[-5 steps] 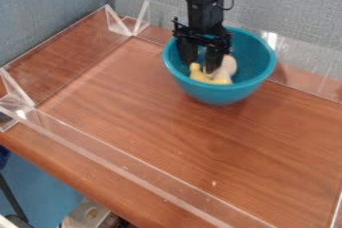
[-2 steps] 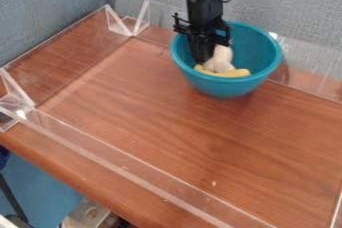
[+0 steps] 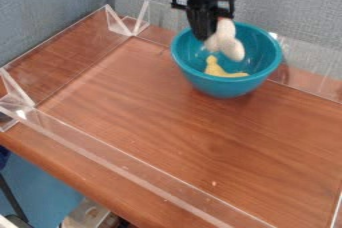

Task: Remove the mushroom from the blue bowl and put it on the table

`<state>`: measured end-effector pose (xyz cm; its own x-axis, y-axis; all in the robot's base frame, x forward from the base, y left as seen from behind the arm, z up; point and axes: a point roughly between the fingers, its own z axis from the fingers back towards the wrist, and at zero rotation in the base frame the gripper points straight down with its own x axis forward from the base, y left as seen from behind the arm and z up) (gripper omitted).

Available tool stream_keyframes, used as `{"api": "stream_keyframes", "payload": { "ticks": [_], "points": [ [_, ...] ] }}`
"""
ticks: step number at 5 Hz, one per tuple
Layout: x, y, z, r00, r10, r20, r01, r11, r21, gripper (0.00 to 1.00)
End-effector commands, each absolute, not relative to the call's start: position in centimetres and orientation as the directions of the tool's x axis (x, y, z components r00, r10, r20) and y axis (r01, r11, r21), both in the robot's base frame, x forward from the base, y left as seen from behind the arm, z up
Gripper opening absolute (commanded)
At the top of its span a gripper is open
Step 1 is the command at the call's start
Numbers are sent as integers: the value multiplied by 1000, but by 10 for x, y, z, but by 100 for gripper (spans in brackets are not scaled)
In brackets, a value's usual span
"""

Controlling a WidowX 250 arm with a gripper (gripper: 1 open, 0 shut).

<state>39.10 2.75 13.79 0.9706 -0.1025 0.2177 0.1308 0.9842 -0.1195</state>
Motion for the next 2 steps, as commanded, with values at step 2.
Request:
{"api": "stream_keyframes", "payload": {
  "ticks": [2],
  "points": [
    [379,56,205,932,49,359,-5,992,-124,0]
  ]
}}
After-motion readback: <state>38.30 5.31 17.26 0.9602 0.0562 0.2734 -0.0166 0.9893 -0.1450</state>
